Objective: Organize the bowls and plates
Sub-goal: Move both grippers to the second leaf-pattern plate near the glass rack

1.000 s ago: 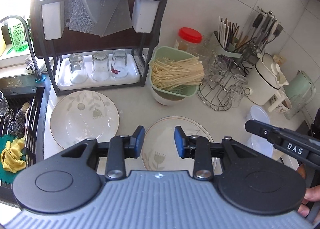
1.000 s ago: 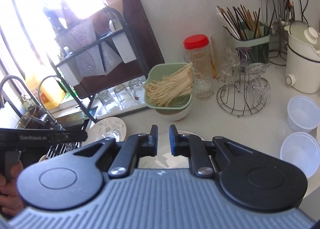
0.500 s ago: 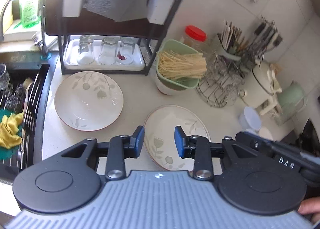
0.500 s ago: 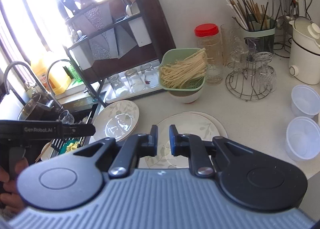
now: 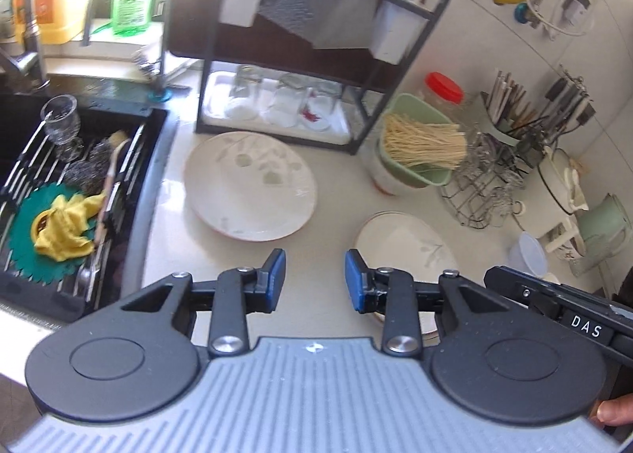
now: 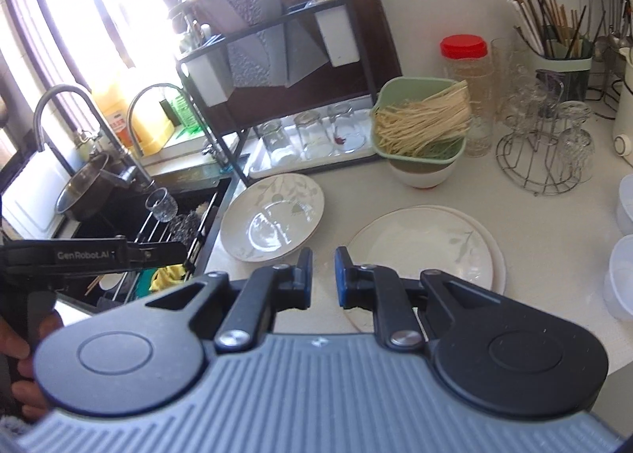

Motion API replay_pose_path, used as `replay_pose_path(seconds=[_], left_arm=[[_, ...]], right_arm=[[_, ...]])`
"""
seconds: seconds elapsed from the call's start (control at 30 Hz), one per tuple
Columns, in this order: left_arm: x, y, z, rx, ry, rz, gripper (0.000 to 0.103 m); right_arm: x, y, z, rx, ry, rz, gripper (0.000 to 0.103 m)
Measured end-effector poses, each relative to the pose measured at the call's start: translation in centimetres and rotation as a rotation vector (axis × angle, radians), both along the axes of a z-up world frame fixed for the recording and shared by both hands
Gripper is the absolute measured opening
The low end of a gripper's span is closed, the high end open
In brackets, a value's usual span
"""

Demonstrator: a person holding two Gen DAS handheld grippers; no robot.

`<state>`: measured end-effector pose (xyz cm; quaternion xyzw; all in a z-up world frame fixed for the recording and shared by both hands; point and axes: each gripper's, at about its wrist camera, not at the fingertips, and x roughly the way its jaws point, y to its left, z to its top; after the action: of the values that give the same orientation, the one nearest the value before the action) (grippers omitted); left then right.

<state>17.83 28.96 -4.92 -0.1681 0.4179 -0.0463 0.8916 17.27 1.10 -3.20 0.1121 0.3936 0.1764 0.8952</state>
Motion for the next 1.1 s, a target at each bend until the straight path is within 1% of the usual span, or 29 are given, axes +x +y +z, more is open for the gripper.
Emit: replay_pose_path(seconds=[0.3,0.47,0.6,0.63,0.7,0.77,0.8,0.83,1.1], left_arm=[[-1.2,3.2,-1.6,-0.003,0.047,0.059,0.038],[-0.6,4.6,-3.1,0.003,0.073,0.072,0.039],[0.8,5.2,-4.3,0.015,0.097,0.08,0.048],[1.2,5.4,-4.6,0.016,0.101,0.082,0.054],[2.2,5.8,-5.2,0.03,0.114,0.096,0.06],[3.3,6.2,-6.0,0.035,0.128,0.104,0.06],[3.9,6.4,-6.4,0.04,0.133,0.112,0.06],[4.4,6.6,-6.7,0.044,0.135,0.12,0.06],[9.8,6.9,-8.6,0.064,0.122,0.164,0.06]], right_arm=[[0.5,2.7,-0.8,0.005,0.027,0.031,0.016],[1.6,3.8,-1.3,0.007,0.053,0.031,0.016],[3.1,4.2,-1.6,0.021,0.067,0.025,0.017],[3.7,4.1,-1.7,0.023,0.073,0.02,0.019],[4.9,4.1,-2.2,0.02,0.086,0.012,0.028],[6.2,3.9,-2.8,0.026,0.097,0.013,0.041],[6.8,3.8,-3.1,0.028,0.104,0.014,0.043],[7.5,3.7,-3.4,0.03,0.111,0.018,0.044],[13.6,4.1,-6.2,0.044,0.137,0.087,0.045]])
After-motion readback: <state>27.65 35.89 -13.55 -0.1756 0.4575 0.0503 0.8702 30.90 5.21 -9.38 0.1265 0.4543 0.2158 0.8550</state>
